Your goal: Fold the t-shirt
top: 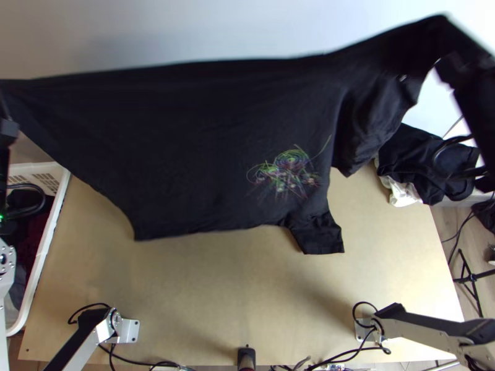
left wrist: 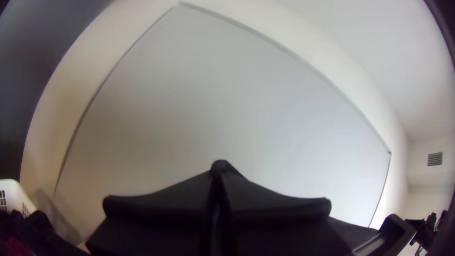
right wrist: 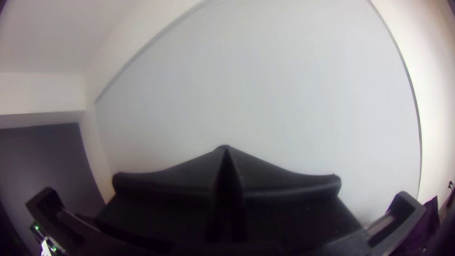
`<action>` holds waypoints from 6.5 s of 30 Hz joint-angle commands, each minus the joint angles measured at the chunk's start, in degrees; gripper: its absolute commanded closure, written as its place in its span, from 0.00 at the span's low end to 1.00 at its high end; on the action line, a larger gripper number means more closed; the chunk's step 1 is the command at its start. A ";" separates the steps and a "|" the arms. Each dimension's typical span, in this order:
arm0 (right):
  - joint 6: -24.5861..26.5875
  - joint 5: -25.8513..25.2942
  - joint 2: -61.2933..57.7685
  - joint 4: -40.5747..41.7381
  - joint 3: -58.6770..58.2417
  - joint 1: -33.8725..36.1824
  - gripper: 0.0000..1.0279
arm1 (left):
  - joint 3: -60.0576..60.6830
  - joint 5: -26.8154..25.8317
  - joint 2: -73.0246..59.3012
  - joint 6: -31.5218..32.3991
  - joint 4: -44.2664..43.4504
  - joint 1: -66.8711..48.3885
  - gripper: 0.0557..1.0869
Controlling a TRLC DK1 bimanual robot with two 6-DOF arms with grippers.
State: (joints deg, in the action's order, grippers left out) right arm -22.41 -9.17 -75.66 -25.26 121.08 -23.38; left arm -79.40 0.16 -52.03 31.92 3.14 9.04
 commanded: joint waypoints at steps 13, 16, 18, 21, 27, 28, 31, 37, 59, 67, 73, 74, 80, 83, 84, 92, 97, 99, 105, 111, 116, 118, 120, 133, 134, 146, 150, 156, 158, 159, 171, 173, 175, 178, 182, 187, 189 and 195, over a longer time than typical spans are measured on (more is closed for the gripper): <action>12.83 -9.11 -3.97 22.44 15.24 3.42 0.97 | -22.65 5.29 -4.57 -0.90 2.14 0.01 0.97; 15.47 -9.02 -4.15 24.29 13.66 4.30 0.97 | -23.70 5.37 -6.59 -2.22 0.99 0.01 0.97; 16.09 -9.02 -4.32 25.43 11.99 4.39 0.97 | -24.32 5.37 -7.91 -2.57 -0.06 0.01 0.97; 17.23 -9.02 -5.29 26.22 11.55 4.57 0.97 | -24.49 5.55 -9.32 -3.09 -0.59 0.10 0.97; 17.76 -9.02 -9.16 28.51 10.23 7.82 0.97 | -22.12 5.64 -12.31 -3.97 -1.82 0.37 0.97; 17.76 -9.02 -9.77 28.68 9.97 8.61 0.97 | -21.94 5.64 -13.01 -4.06 -2.08 0.37 0.97; 16.88 -9.02 -11.88 28.77 9.70 10.81 0.97 | -21.77 5.64 -15.73 -4.76 -4.10 0.81 0.97; 17.58 -8.85 -17.95 32.29 10.32 12.30 0.97 | -23.35 5.72 -23.82 -8.89 -11.84 0.01 0.97; 30.68 -7.53 -40.71 53.12 15.24 15.20 0.97 | -44.97 16.54 -58.10 -19.44 -23.70 -4.64 0.97; 31.99 -7.71 -41.06 54.96 15.59 15.47 0.97 | -48.05 18.91 -60.21 -21.38 -24.41 -5.52 0.97; 33.05 -7.62 -38.69 54.35 15.59 14.85 0.97 | -47.26 19.08 -56.95 -21.38 -23.00 -5.26 0.97; 32.96 -7.62 -37.72 53.91 15.33 14.76 0.97 | -46.99 19.08 -55.99 -21.38 -22.30 -5.17 0.97; 31.99 -7.62 -28.67 48.63 12.78 12.39 0.97 | -40.14 18.47 -45.62 -20.94 -21.42 -4.29 0.97; 31.20 -7.62 -22.96 45.56 10.41 10.54 0.97 | -34.25 16.97 -38.58 -19.97 -20.98 -4.03 0.97; 31.20 -7.71 -20.85 44.94 9.27 9.75 0.97 | -32.05 16.27 -35.95 -19.71 -20.98 -4.03 0.97; 32.17 -10.43 -8.01 36.07 7.24 1.84 0.97 | -19.66 11.79 -16.44 -19.27 -13.68 -5.08 0.97; 34.37 -14.65 -1.25 30.53 7.24 -3.61 0.97 | -17.64 9.15 -6.07 -18.91 -3.66 -5.43 0.97; 35.25 -16.58 1.57 28.86 7.16 -5.80 0.97 | -16.41 8.80 -1.93 -18.83 -1.82 -5.61 0.97; 36.13 -18.78 9.21 24.20 7.33 -6.68 0.97 | -16.05 8.27 8.35 -18.91 4.95 -5.87 0.97; 35.69 -19.31 16.86 16.82 7.42 -6.59 0.97 | -15.53 8.45 17.40 -19.88 10.93 -5.79 0.97; 27.25 -19.22 22.84 2.58 8.03 -3.17 0.97 | -14.12 8.71 24.70 -19.53 15.67 -5.87 0.97; 23.12 -18.87 24.94 -3.75 8.03 -0.79 0.97 | -12.27 8.71 27.77 -19.53 16.81 -5.35 0.97; 20.57 -17.99 26.44 -7.44 7.77 0.61 0.97 | -11.04 8.71 29.88 -19.53 18.40 -5.17 0.97; 15.21 -13.95 39.10 3.11 -29.41 2.28 0.97 | 9.61 8.71 37.70 -20.94 13.39 -4.73 0.97; 14.59 -13.86 40.15 5.39 -33.89 2.02 0.97 | 12.07 8.71 38.14 -21.11 11.89 -4.73 0.97; 16.53 -13.95 38.22 36.86 -71.59 1.14 0.97 | 42.66 8.45 33.13 -22.08 -15.88 -5.17 0.97; 18.02 -13.77 31.89 44.77 -76.34 1.93 0.97 | 46.52 8.98 20.92 -21.29 -26.78 -6.66 0.97; 16.09 -13.33 16.68 53.12 -75.29 4.66 0.97 | 43.27 14.25 -1.49 -20.50 -40.93 -13.34 0.97; 14.33 -13.24 11.06 53.56 -73.00 5.53 0.97 | 40.90 15.13 -7.74 -20.50 -43.48 -15.19 0.97; 13.19 -13.24 8.16 53.64 -71.59 6.50 0.97 | 39.32 16.01 -10.81 -20.50 -44.09 -15.98 0.97; 12.31 -13.33 -23.75 54.44 -46.55 12.21 0.97 | 21.39 16.54 -39.73 -20.94 -46.73 -12.29 0.97; 12.75 -13.33 -26.82 54.44 -43.64 12.30 0.97 | 19.54 16.27 -42.36 -21.11 -46.64 -11.50 0.97; 13.19 -13.33 -29.55 54.35 -40.83 12.30 0.97 | 17.87 16.27 -45.18 -21.55 -46.64 -10.97 0.97; 13.36 -13.33 -33.33 54.35 -36.61 12.57 0.97 | 15.06 16.27 -49.13 -22.61 -46.64 -10.36 0.97; 13.36 -13.33 -37.28 53.82 -32.13 12.65 0.97 | 9.96 16.10 -54.49 -22.78 -45.85 -9.39 0.97; 14.15 -13.33 -42.12 53.12 -28.35 12.48 0.97 | 4.34 15.66 -61.44 -22.87 -45.06 -8.69 0.97; 14.59 -13.24 -44.58 52.24 -25.89 12.48 0.97 | 2.14 15.48 -64.25 -22.87 -44.45 -8.51 0.97; 17.32 -13.24 -48.80 51.80 -22.55 12.74 0.97 | -3.31 15.39 -71.46 -25.95 -43.04 -7.90 0.97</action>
State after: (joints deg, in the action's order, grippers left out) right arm -7.03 -22.44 -119.00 27.35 94.02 -10.92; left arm -76.53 15.68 -115.28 8.23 -41.36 0.32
